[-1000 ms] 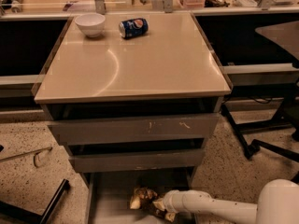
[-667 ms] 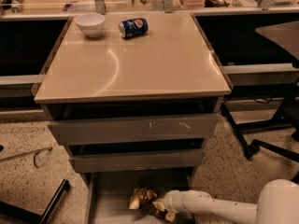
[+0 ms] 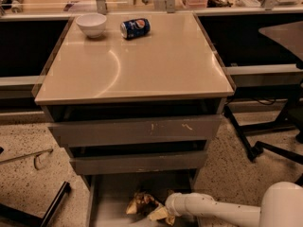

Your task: Place brown chip bag into bottom drawer

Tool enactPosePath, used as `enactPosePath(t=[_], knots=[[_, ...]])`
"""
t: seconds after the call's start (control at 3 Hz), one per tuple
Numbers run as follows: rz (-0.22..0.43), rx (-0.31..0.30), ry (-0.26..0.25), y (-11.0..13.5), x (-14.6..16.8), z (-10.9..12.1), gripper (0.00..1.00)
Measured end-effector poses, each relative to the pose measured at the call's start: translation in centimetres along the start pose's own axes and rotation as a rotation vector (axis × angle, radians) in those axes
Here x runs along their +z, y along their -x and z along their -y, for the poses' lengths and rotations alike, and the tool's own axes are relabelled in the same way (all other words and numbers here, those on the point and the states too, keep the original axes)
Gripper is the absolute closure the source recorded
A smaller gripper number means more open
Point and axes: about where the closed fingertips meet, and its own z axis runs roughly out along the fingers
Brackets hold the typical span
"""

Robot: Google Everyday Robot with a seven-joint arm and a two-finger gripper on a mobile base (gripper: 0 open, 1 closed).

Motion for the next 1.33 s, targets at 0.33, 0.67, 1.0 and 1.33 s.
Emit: enactPosePath(t=[0.33, 0.67, 1.0, 1.33], knots=[[-0.004, 0.003, -0.017, 0.3, -1.1, 0.0, 0.00], [0.023, 0.035, -0.120, 1.0, -7.4, 1.3, 0.00], [0.077, 0.048, -0.230, 2.6, -14.7, 1.7, 0.00], [0.148, 0.036, -0.307, 4.0, -21.0, -0.3, 0.00]])
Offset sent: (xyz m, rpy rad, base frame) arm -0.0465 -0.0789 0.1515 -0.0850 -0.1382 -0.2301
